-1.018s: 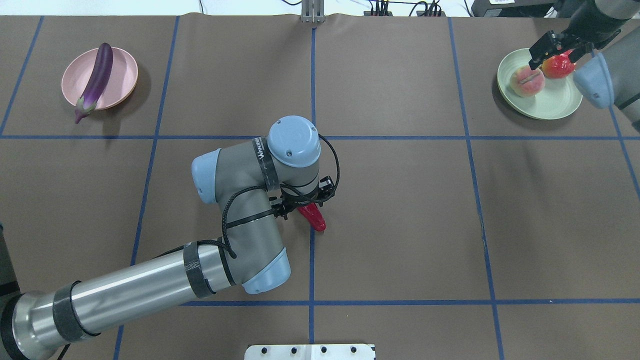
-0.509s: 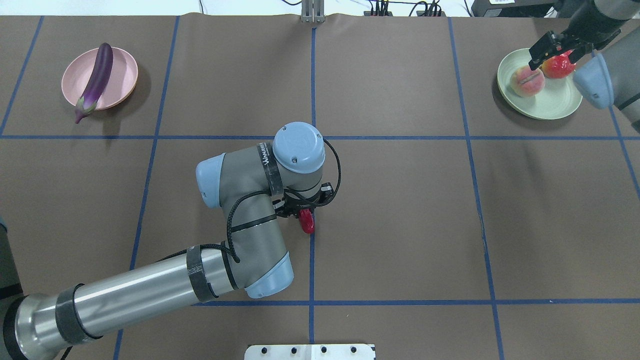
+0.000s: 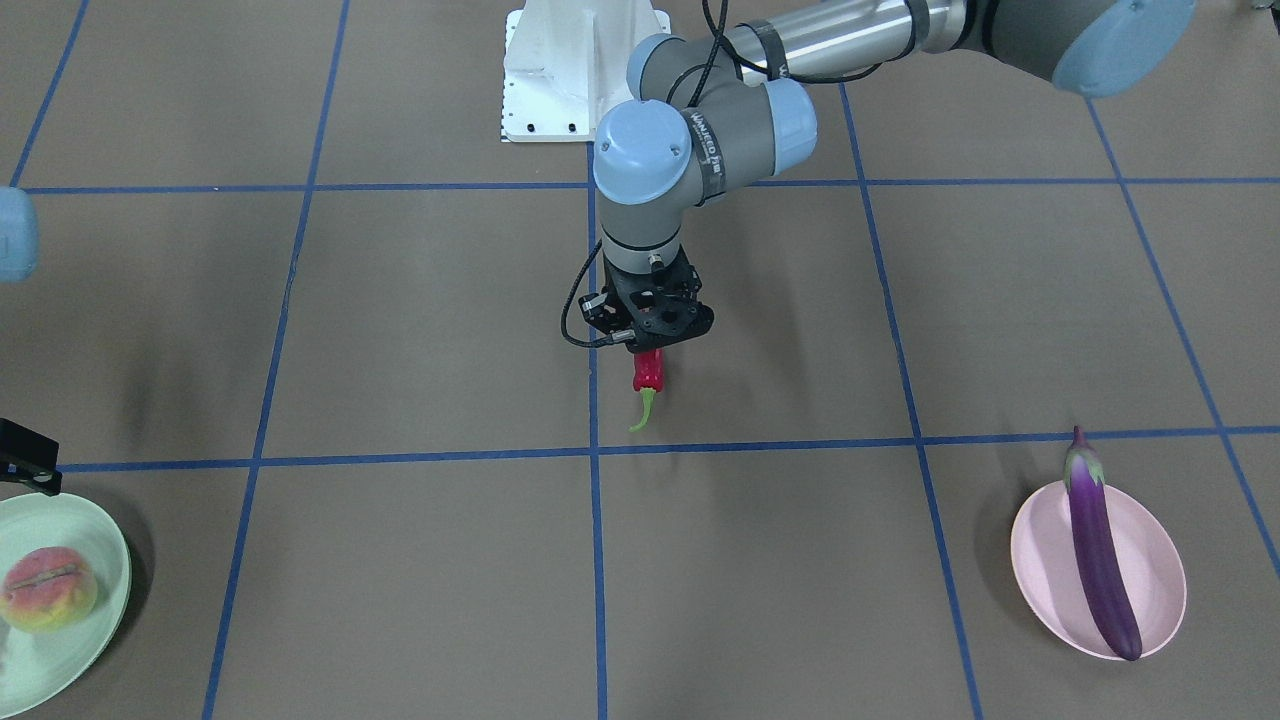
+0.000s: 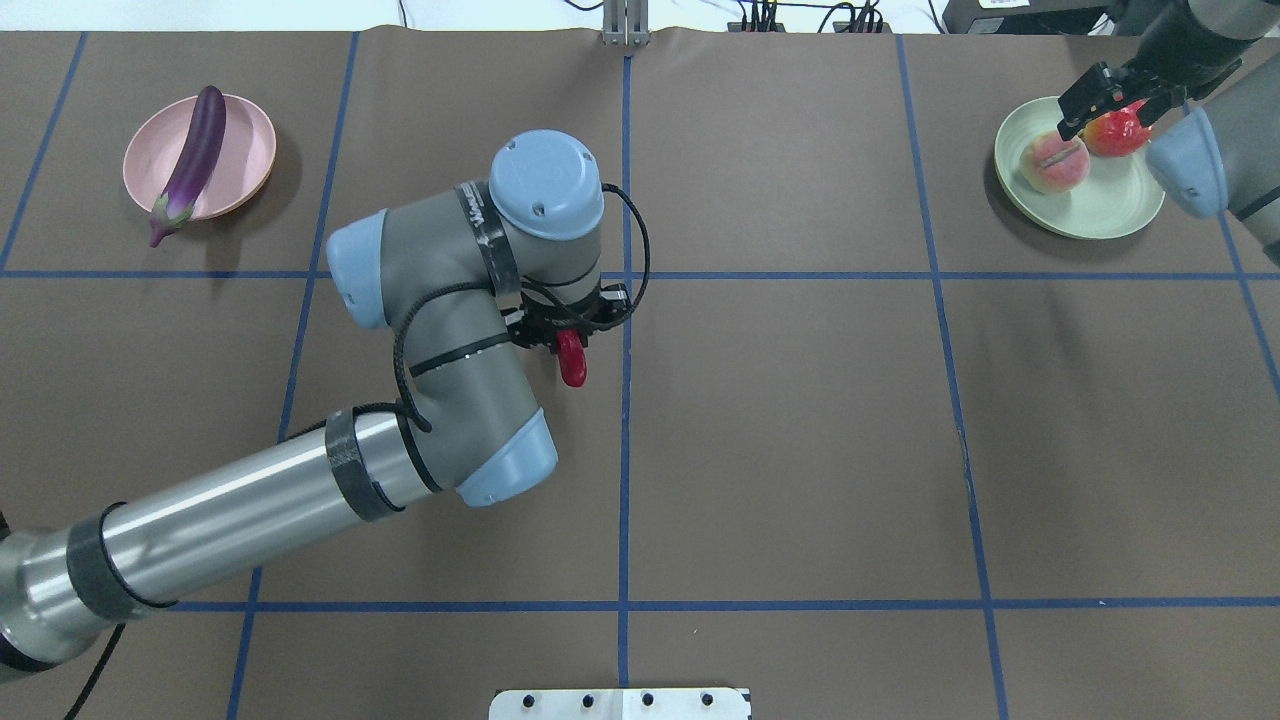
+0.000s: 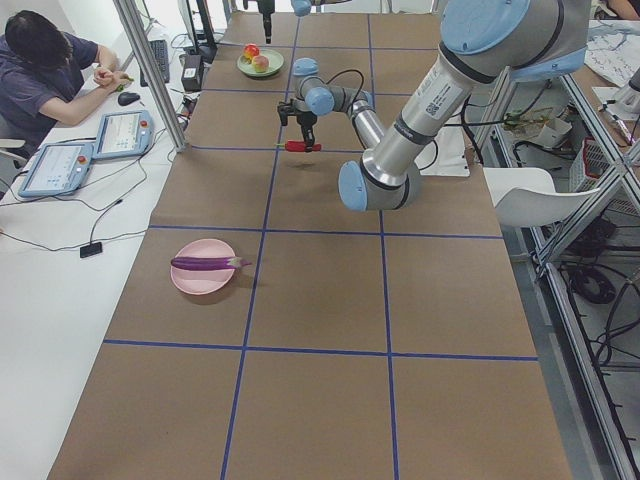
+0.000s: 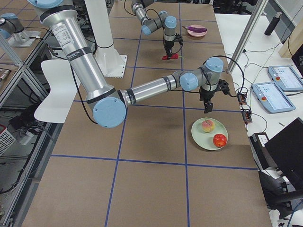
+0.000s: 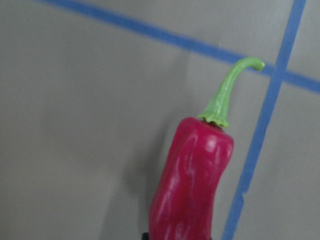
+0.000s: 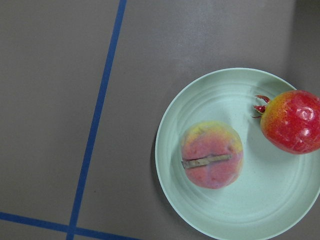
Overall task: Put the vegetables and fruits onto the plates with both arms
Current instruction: 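Close the left gripper on the chili pepper and lift it, then carry the chili pepper to the pink plate beside the eggplant and release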
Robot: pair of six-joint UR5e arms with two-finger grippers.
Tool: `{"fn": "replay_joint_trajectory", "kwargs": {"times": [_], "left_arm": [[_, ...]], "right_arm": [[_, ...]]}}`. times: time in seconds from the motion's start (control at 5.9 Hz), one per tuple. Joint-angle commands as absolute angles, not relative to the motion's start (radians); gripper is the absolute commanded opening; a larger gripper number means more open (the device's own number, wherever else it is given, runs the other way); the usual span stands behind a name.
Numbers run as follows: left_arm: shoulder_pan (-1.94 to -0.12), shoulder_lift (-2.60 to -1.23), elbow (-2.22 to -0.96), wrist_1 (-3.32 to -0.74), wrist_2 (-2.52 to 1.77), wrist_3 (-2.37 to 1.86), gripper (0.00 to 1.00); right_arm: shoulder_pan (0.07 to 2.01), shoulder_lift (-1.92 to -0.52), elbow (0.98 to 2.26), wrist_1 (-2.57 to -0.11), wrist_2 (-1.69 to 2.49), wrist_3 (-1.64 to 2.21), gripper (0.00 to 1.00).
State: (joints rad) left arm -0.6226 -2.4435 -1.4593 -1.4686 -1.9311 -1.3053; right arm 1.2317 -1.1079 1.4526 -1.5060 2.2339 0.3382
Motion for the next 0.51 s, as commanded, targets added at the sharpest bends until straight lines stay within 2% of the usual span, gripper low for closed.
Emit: {"fn": "replay_joint_trajectory", "kwargs": {"times": [0.0,0.34], "left_arm": [[-0.824,-2.396,-1.467,-1.399,-2.007,-0.962,0.00],[-0.999,-2.362,-1.320,-1.419,-2.072,-0.647,0.00]], "right_arm": [[1.232,-1.109,1.453,-1.505,2.235,0.339,1.00],[1.232,-1.111,1.454,-1.505,2.233,0.339,1.00]]}}
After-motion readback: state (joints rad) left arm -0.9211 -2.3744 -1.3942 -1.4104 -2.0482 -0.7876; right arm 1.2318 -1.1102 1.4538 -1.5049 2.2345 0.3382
